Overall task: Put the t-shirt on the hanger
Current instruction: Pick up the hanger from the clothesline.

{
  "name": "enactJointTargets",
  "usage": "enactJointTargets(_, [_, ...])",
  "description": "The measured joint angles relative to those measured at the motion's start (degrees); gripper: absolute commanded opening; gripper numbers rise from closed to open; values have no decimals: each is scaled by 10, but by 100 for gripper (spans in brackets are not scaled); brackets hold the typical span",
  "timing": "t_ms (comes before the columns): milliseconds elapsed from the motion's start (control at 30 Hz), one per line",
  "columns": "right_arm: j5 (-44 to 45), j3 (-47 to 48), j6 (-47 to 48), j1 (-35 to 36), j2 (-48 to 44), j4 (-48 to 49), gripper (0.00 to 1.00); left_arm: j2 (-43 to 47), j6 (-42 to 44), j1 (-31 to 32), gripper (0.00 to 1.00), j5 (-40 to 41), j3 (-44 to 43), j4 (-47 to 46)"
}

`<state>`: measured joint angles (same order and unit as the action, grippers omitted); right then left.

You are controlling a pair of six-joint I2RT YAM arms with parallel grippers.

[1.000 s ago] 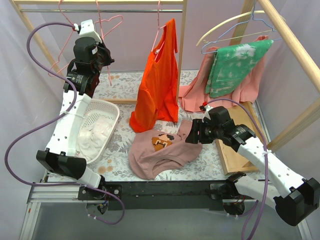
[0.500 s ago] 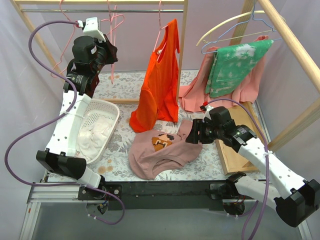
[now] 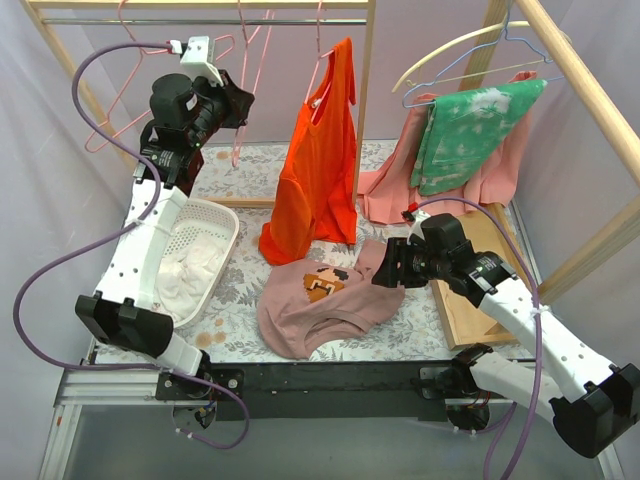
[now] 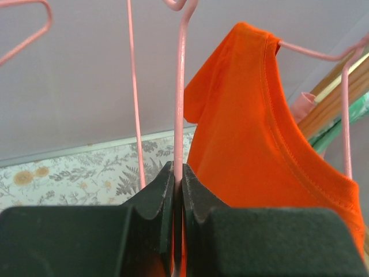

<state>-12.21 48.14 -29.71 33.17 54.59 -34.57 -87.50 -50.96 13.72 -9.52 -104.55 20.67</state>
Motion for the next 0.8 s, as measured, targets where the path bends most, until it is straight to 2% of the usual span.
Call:
enactJointTargets(367, [-2, 0, 0, 0, -4, 0, 61, 107, -11, 0, 0, -3, 106, -32])
enactJointTargets(800, [-9, 0, 2, 0, -7, 0, 61, 97, -20, 0, 0, 7, 73, -51])
